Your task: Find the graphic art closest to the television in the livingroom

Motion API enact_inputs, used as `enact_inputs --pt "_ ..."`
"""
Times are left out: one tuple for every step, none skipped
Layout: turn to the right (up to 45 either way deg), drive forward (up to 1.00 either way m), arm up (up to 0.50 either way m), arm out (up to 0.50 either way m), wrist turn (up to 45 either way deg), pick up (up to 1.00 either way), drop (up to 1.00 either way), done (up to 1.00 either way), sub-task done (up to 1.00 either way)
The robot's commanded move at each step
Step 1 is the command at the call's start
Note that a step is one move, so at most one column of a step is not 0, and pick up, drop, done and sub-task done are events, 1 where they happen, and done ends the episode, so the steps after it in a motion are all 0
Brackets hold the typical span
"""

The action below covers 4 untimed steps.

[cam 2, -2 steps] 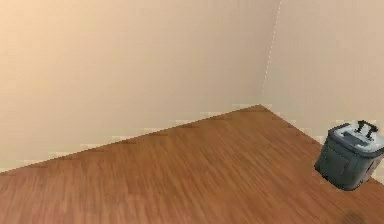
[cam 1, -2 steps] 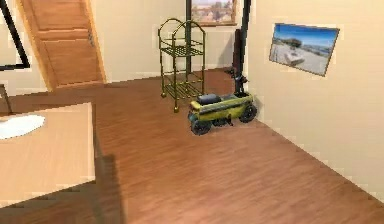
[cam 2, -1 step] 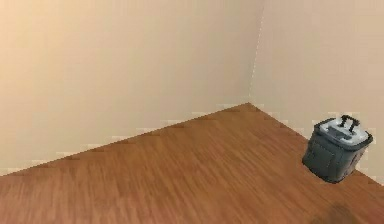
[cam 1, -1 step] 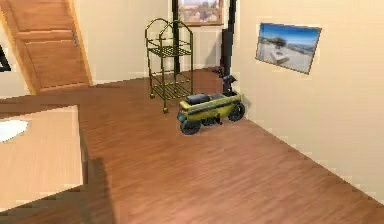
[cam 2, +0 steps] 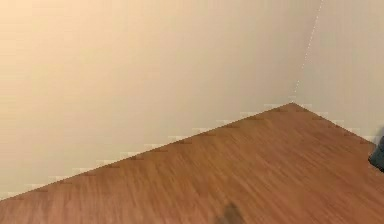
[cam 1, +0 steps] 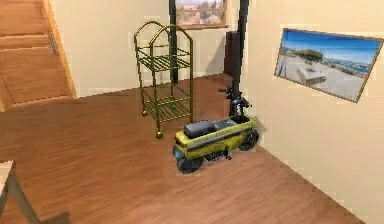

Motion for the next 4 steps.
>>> enact_inputs --pt "-27.0 0.00 0.00 0.00 0.0 0.00 0.00 0.00 0.00" --pt "0.0 1.00 0.00 0.00 0.0 0.00 0.00 0.00 0.00" --pt "0.0 0.35 0.00 0.00 0.0 0.00 0.00 0.00 0.00" --pt "-45.0 0.00 0.00 0.00 0.0 0.00 0.00 0.00 0.00"
